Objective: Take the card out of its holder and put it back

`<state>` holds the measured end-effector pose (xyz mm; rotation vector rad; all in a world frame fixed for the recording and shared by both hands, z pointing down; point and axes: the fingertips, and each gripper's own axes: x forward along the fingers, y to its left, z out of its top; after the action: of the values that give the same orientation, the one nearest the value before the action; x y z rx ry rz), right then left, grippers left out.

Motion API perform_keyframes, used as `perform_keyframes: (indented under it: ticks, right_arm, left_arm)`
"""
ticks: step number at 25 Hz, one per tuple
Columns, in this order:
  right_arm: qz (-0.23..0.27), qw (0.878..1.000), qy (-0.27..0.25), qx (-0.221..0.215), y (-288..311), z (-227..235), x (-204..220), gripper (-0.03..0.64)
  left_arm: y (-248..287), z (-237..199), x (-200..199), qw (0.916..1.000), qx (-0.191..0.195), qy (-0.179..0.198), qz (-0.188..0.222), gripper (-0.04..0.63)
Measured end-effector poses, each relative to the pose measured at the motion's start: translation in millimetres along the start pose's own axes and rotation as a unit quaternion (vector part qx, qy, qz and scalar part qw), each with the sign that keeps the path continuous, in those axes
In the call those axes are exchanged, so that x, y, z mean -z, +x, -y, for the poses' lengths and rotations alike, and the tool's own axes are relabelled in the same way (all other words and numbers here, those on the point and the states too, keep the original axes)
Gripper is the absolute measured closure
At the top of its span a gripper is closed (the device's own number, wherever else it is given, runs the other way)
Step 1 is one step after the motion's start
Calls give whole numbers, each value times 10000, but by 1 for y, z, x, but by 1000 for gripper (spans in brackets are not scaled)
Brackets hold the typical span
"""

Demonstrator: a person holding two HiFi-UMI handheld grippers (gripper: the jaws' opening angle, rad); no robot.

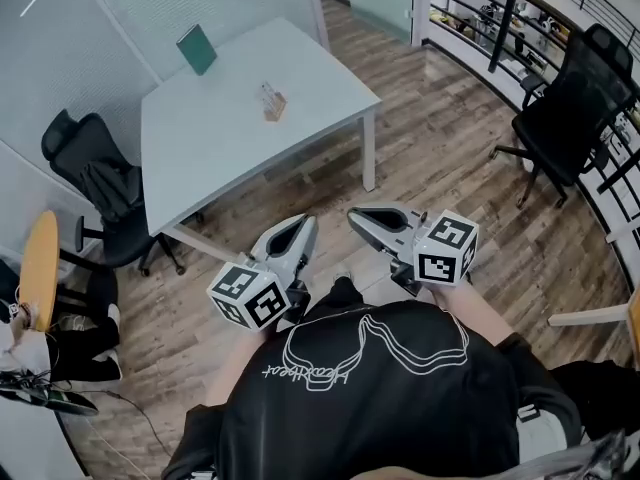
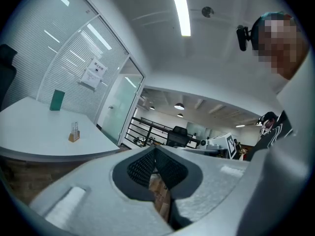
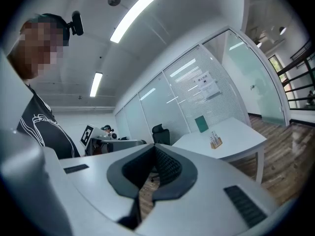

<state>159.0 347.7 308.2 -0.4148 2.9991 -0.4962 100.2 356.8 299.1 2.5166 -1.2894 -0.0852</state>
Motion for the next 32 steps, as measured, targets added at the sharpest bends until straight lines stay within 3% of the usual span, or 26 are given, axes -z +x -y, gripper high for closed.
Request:
perform_keyframes:
  ticks: [12,32]
  right_arm:
    - [-145,9993,347,-34,42,51,16,607]
    - [-504,9935,1018,113,221,265,-18,607]
  left_arm:
    - [25,-76,15,9991,-273,-320,-52,583]
    - [169,-313,-43,9967,-219,-638,-451,581]
